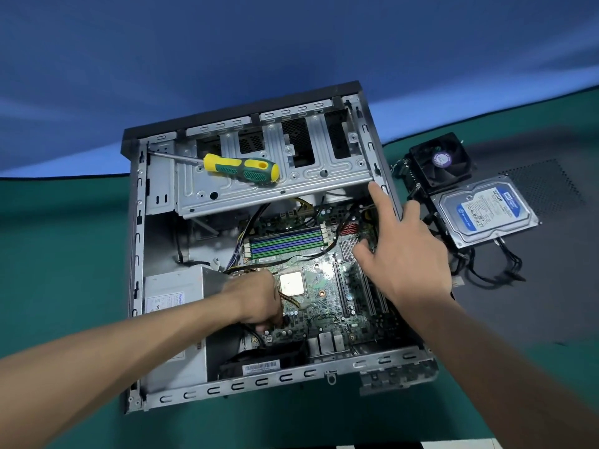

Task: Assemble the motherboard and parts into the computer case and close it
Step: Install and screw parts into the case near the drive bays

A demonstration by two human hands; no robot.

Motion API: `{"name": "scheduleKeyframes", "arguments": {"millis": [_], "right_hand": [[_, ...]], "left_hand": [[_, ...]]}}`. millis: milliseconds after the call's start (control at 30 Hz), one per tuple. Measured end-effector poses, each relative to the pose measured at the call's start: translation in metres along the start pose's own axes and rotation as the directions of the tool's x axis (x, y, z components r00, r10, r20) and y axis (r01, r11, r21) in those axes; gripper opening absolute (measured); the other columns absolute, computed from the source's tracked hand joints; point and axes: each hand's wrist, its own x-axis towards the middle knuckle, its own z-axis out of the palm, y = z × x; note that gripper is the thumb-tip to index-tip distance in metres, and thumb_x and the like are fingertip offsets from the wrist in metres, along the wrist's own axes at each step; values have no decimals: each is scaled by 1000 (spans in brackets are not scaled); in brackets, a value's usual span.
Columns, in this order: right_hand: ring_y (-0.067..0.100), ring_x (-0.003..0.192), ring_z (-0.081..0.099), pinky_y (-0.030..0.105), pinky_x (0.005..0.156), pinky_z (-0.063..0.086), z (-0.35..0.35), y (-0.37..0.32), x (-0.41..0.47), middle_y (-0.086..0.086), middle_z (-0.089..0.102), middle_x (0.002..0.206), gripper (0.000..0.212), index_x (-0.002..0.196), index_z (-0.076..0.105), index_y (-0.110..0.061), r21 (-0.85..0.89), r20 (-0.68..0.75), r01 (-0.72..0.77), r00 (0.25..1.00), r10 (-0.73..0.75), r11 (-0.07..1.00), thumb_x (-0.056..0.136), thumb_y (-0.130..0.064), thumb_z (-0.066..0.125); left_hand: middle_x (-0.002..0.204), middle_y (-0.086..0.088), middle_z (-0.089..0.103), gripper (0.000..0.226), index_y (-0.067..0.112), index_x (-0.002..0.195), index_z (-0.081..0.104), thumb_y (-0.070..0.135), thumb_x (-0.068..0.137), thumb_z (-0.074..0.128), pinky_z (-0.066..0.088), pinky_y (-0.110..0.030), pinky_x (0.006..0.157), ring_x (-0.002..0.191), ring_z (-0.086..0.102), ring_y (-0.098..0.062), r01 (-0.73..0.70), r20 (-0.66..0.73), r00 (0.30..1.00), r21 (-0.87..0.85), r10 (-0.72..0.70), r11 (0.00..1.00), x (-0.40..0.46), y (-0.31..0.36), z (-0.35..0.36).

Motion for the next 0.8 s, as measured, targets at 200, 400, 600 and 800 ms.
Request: {"name": "scheduleKeyframes", "arguments": {"millis": [200,400,600,800], "right_hand": [[20,68,40,28,44,22,1,1,1,10,36,113,75,141,-5,-37,6,3,8,1000,-8,1000,89,-42,49],[20,70,43,30,51,34,1,1,1,10,35,114,75,144,-3,-36,28,-6,16,1000,-16,999,89,-41,48],[20,70,43,29,50,32,1,1,1,10,34,114,75,143,-6,-36,19,6,16,1000,-16,1000,90,-40,47],[19,69,42,30,52,34,0,1,2,9,33,110,75,144,-5,-35,15,2,17,1000,-17,1000,90,-41,47]], "left_hand": [[55,6,55,11,11,69,69,13,80,67,48,-21,56,63,58,-9,-43,123,992,318,4,947,3,2,5],[66,1,52,11,4,85,67,15,84,64,45,-26,57,71,55,-19,-69,146,989,418,9,906,8,11,9],[82,-5,54,16,-1,99,63,10,89,55,54,-36,73,79,57,-24,-71,156,988,497,-8,865,10,15,17],[89,-3,61,20,3,104,63,3,86,54,55,-32,78,93,64,-23,0,128,990,432,-61,902,12,12,24]]}}
